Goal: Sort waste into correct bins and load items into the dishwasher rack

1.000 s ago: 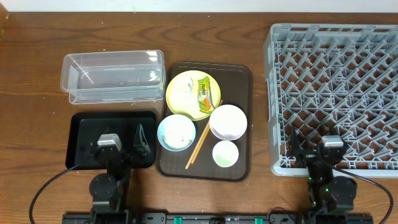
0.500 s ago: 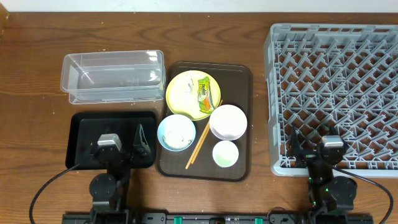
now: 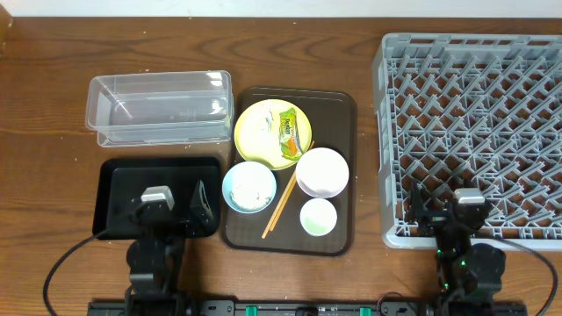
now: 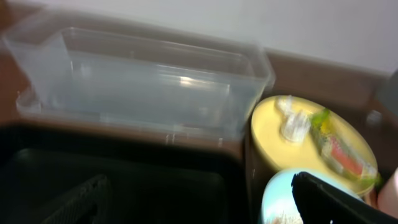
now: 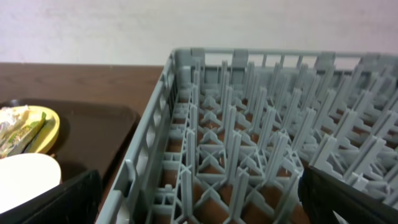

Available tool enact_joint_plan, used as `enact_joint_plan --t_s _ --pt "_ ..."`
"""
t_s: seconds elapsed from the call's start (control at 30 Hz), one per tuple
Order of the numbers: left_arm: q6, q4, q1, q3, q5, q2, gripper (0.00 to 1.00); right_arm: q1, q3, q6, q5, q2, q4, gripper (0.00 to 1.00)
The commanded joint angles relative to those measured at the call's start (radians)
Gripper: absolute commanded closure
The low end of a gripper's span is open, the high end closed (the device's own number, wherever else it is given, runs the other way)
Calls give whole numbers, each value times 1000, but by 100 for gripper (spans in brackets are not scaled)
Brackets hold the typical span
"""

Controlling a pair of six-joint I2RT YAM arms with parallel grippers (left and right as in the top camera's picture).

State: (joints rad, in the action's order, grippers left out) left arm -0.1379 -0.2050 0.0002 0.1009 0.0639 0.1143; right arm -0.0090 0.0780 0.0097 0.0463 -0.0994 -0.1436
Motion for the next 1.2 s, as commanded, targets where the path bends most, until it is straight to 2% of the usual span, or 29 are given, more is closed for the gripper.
enact_joint_plan --t_s 0.0,0.3,0.57,0.7,0.93,1.03,1.17 --pt "-10 -68 6 109 6 100 5 12 103 31 -24 -84 -32 1" --pt "-9 -291 6 431 35 510 5 12 434 38 -23 -488 -241 1" --pt "-10 -629 6 780 178 890 5 12 755 38 -19 -834 -576 1" --pt "-10 -766 6 885 180 1004 5 12 837 38 -19 -933 -652 1" --pt "-10 -769 6 888 225 1055 5 12 850 39 -19 -947 -657 1" --pt "-10 -682 4 889 286 1054 5 12 850 38 -19 -944 -657 1" --pt "-9 -522 -23 889 276 1057 7 12 850 38 -19 -944 -657 1"
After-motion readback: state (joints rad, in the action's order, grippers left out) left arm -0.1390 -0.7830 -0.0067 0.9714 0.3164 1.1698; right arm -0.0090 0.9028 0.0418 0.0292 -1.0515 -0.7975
